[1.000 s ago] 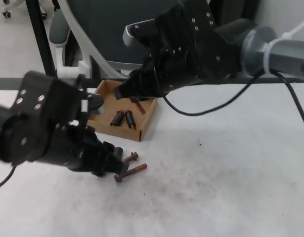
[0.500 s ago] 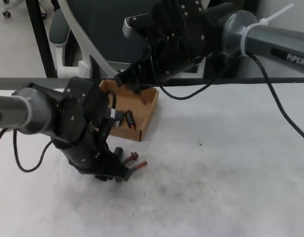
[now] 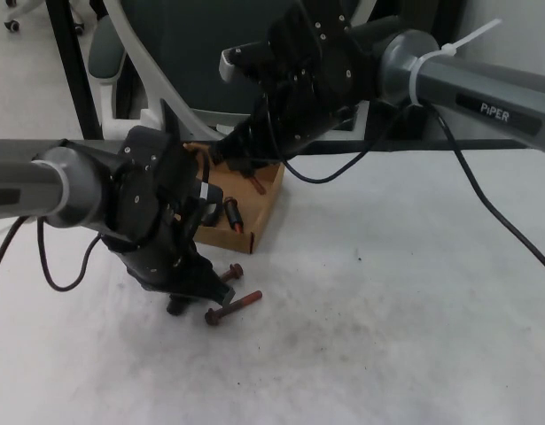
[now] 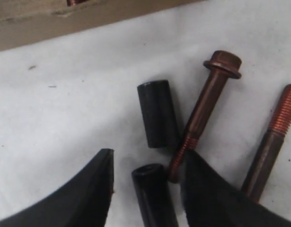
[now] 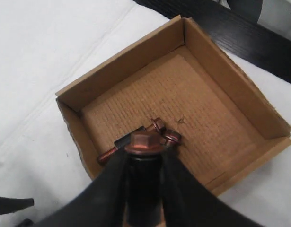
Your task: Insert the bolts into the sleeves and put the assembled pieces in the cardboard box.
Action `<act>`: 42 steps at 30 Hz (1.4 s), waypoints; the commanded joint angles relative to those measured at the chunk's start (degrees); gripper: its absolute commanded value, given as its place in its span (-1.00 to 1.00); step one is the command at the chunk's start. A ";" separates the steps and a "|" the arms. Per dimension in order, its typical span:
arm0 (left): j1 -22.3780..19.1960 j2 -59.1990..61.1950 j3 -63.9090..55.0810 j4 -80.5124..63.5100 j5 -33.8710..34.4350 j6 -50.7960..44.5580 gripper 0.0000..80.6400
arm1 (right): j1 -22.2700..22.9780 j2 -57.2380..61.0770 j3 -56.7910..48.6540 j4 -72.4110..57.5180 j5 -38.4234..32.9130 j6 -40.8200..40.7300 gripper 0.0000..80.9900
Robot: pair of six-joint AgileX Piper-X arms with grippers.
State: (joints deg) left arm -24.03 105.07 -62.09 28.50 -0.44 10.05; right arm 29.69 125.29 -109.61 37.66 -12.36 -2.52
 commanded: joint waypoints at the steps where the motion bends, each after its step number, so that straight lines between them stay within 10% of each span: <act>1: 0.08 0.13 -0.53 -0.10 -1.14 0.59 -0.30 | -0.51 -0.47 -1.14 -1.50 -0.82 -0.40 -0.99; 6: 0.08 0.13 -0.53 0.94 -1.14 0.74 -0.63 | -0.85 -0.47 -1.32 -1.48 -0.82 -0.10 -0.99; 16: 0.18 0.16 -0.53 4.36 -1.14 0.74 -0.64 | -1.20 -0.47 -2.32 -0.90 -0.82 -0.10 -0.99; 25: 1.68 0.16 -0.53 6.25 0.11 -1.36 0.01 | -1.28 -0.47 -2.31 -1.24 -0.82 -0.10 -0.99; 42: 2.20 0.16 -0.53 7.36 2.81 -1.89 -0.23 | -1.34 4.27 -8.74 5.93 -0.82 -0.05 -0.99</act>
State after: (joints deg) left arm -21.91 105.07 -62.44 36.08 1.49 8.53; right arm 28.72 126.71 -113.97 39.31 -12.57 -2.52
